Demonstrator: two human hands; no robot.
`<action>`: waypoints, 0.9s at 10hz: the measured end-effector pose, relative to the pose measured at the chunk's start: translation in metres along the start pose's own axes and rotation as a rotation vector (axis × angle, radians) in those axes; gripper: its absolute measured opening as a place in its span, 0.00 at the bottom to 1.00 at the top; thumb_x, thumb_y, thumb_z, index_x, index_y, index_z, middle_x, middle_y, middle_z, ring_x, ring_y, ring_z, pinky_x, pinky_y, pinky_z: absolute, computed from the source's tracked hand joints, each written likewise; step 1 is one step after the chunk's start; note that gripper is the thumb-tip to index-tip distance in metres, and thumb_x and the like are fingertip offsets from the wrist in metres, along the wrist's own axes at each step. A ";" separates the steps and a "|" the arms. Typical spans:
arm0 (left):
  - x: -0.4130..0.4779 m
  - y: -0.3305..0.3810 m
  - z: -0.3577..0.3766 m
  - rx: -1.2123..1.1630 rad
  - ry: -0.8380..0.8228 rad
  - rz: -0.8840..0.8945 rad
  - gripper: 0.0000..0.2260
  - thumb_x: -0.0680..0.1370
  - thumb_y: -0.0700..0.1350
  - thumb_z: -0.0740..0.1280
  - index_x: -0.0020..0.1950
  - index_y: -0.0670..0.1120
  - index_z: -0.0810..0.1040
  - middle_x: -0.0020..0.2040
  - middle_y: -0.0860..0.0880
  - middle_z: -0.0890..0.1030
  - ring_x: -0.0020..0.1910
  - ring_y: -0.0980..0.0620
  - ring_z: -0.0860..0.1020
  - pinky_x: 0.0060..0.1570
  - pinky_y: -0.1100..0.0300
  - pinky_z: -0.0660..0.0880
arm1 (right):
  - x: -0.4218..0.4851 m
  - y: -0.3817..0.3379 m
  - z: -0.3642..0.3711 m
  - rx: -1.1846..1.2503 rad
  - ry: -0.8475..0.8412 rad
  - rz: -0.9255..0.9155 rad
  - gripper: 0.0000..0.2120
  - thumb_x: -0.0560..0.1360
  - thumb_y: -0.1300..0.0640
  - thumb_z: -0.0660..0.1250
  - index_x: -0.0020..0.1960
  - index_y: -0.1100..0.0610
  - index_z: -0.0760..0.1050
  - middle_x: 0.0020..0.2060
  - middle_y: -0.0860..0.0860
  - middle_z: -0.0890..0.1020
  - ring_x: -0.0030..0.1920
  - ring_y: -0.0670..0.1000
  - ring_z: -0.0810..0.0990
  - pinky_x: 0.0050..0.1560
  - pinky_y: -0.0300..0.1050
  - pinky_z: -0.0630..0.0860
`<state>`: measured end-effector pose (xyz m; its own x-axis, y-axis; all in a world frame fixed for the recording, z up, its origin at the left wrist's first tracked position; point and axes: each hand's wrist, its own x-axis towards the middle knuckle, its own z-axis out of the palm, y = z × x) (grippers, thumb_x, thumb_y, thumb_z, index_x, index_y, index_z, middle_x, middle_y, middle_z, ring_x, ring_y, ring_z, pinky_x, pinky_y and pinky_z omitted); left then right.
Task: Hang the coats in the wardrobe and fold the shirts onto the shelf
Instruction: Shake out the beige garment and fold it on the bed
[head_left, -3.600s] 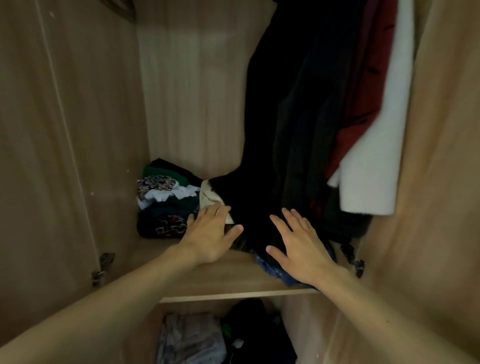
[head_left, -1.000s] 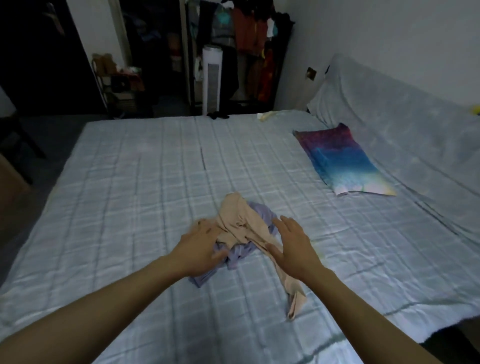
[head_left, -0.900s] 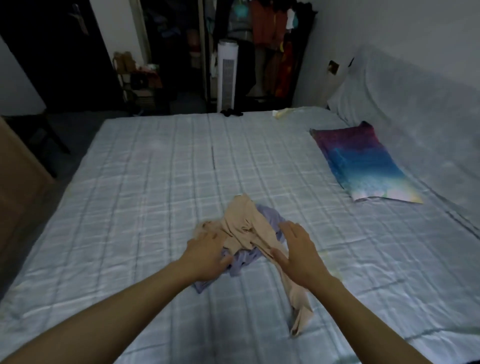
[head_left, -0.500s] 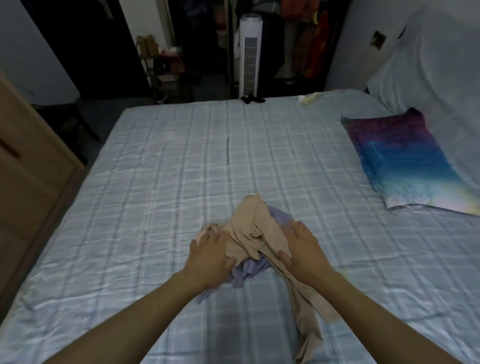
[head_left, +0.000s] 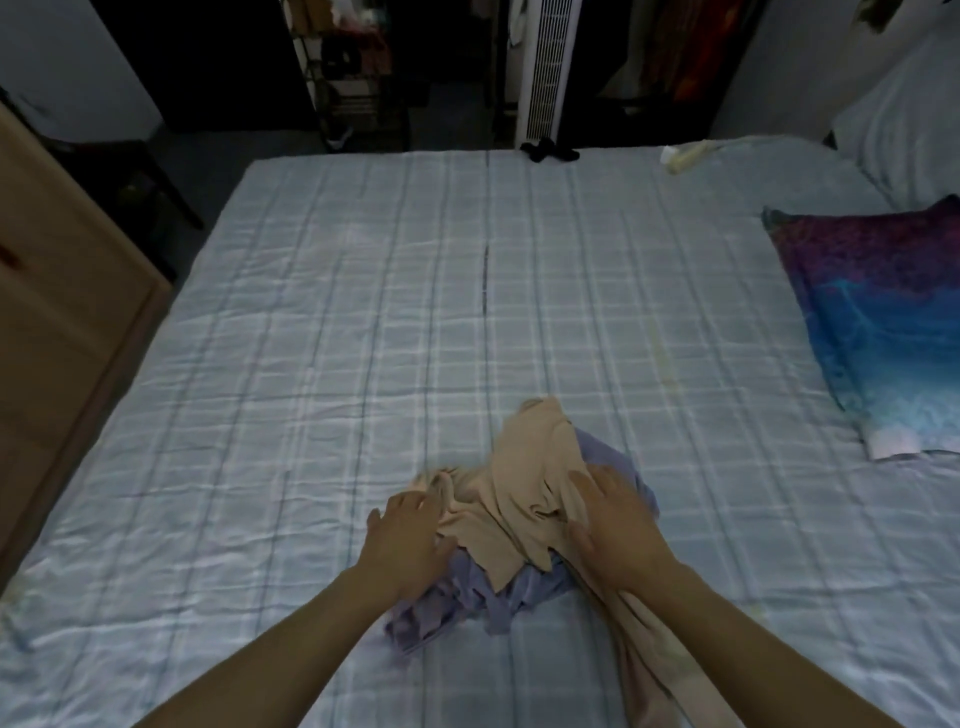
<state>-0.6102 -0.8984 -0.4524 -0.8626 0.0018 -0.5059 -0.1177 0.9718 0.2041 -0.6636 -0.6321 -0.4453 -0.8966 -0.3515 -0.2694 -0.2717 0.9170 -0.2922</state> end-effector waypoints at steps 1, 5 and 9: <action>0.038 -0.011 0.012 -0.011 -0.049 -0.013 0.26 0.81 0.58 0.58 0.75 0.48 0.61 0.71 0.46 0.69 0.69 0.43 0.66 0.66 0.46 0.66 | 0.037 0.002 0.014 0.011 -0.023 -0.007 0.30 0.77 0.51 0.63 0.77 0.55 0.61 0.77 0.55 0.62 0.77 0.56 0.58 0.76 0.52 0.56; 0.147 -0.048 0.069 -0.067 0.051 0.216 0.10 0.76 0.51 0.59 0.52 0.53 0.78 0.53 0.52 0.79 0.56 0.46 0.76 0.49 0.54 0.72 | 0.122 -0.012 0.109 0.119 -0.066 -0.261 0.17 0.71 0.58 0.75 0.58 0.62 0.80 0.59 0.57 0.81 0.62 0.54 0.78 0.64 0.46 0.74; 0.153 -0.064 0.061 -0.160 0.192 0.392 0.03 0.74 0.43 0.69 0.46 0.46 0.82 0.56 0.50 0.82 0.65 0.46 0.74 0.61 0.49 0.68 | 0.130 -0.045 0.149 0.094 -0.211 -0.150 0.18 0.75 0.44 0.60 0.59 0.53 0.74 0.57 0.50 0.76 0.61 0.54 0.71 0.58 0.48 0.65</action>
<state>-0.7043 -0.9460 -0.5938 -0.9308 0.3037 -0.2033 0.1744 0.8580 0.4831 -0.7156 -0.7469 -0.6033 -0.7538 -0.5222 -0.3987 -0.3529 0.8337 -0.4247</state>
